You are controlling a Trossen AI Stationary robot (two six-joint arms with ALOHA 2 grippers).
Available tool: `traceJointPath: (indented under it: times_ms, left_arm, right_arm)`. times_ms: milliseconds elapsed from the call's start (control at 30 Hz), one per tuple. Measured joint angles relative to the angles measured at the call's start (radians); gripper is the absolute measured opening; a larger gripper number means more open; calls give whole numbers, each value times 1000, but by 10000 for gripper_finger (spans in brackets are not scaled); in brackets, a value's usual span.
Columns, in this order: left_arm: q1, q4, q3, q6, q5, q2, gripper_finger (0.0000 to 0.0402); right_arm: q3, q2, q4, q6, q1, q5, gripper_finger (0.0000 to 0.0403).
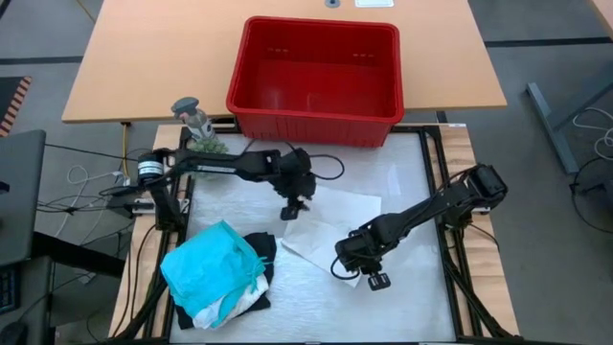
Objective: Fold Laundry from Bin
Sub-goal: Fold the white shorts
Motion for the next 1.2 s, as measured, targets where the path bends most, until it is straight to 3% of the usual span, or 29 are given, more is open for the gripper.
traceJointPath:
  times_ms: [200,300,400,600,767,967,1100,1200]
  left_arm:
    - [-13,-41,0,18,173,-130,146]
    - [-29,32,-1,-28,237,-193,142]
    - [-47,135,-1,-92,234,-260,142]
    - [-68,311,-1,-185,40,-378,142]
    - [-69,324,-1,-262,-77,-469,142]
    - [-107,72,-1,-310,-161,-576,142]
    - [-234,-197,-1,-203,-325,-607,141]
    - [-326,-315,-2,-148,-369,-609,141]
  right_arm:
    - [-29,-77,151,107,25,-11,24]
    - [-100,-138,189,210,60,-8,17]
    - [-166,-201,241,285,91,4,19]
    - [-189,-452,167,141,53,260,19]
    - [-189,-723,247,131,-31,326,32]
    - [-187,-981,337,154,-50,323,57]
    - [-206,-1051,332,226,-21,319,59]
    - [-246,-1036,329,302,7,334,60]
